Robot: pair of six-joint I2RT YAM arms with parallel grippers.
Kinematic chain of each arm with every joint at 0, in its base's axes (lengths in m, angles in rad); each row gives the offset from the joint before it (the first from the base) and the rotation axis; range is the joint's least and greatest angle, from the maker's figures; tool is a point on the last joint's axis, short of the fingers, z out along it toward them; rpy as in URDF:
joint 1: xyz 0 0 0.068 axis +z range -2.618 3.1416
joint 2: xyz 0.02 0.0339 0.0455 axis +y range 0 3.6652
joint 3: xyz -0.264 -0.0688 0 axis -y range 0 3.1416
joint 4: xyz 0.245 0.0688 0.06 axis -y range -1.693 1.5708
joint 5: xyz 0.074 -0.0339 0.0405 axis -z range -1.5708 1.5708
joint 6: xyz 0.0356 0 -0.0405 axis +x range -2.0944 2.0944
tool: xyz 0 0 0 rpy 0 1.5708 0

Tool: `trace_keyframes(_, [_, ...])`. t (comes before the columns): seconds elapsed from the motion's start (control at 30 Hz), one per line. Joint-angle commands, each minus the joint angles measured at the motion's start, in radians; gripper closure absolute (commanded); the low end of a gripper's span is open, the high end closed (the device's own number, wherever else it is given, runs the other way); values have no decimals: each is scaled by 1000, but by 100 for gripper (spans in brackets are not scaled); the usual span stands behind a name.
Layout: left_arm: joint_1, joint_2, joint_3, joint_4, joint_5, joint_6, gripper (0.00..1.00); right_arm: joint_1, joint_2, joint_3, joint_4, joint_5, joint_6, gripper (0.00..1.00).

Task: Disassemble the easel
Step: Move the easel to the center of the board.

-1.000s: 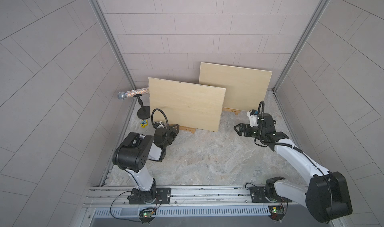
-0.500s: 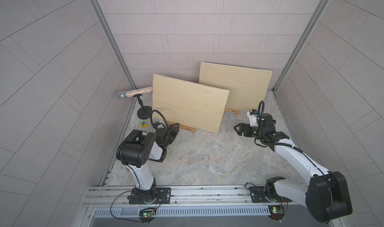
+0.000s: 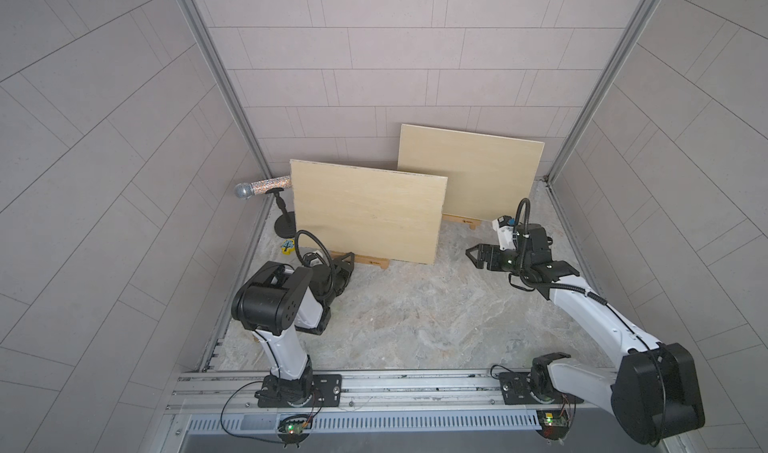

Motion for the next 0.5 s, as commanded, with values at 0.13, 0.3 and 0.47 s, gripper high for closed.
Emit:
trace_keyframes(0.13, [-37, -5, -76, -47, -56, 64, 100, 5, -27, 30, -26, -18, 0, 5])
trace_keyframes(0.3, [-84, 0, -68, -46, -85, 35, 100, 13, -31, 42, -39, -19, -5, 5])
trace_keyframes(0.47, [-147, 30, -41, -43, -110, 5, 100, 16, -35, 53, -51, -20, -14, 5])
